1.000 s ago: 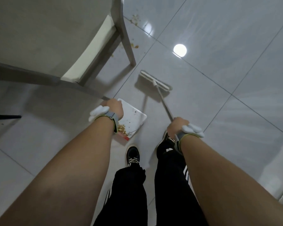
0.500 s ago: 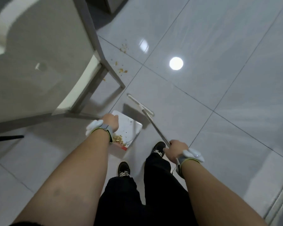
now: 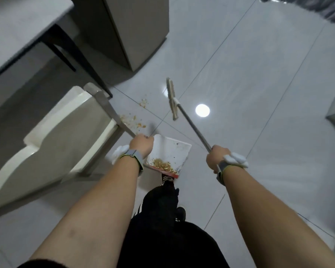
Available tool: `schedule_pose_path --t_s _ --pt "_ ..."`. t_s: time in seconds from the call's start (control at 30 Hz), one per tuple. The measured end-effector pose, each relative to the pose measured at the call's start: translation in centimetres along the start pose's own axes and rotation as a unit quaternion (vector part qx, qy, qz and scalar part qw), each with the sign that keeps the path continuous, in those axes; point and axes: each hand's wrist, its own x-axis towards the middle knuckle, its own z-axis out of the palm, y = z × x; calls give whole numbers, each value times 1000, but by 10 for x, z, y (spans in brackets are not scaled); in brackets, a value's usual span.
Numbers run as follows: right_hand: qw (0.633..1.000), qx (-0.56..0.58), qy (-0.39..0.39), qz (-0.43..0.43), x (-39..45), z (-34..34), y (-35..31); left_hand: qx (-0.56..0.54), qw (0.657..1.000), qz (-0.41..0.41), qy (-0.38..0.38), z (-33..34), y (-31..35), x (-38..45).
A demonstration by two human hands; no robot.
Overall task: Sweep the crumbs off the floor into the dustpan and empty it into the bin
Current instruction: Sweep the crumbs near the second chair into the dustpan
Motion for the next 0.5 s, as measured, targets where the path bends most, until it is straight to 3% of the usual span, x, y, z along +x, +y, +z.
schedule_pose_path --t_s 0.13,0.3,0.5 --pt "996 -44 77 23 43 -72 -17 -90 996 19 -8 -16 59 36" --pt "992 -91 81 22 68 -120 -43 -88 995 21 -34 -16 100 69" --pt "996 -64 55 -15 105 -196 -143 -150 987 -6 -58 -65 162 116"
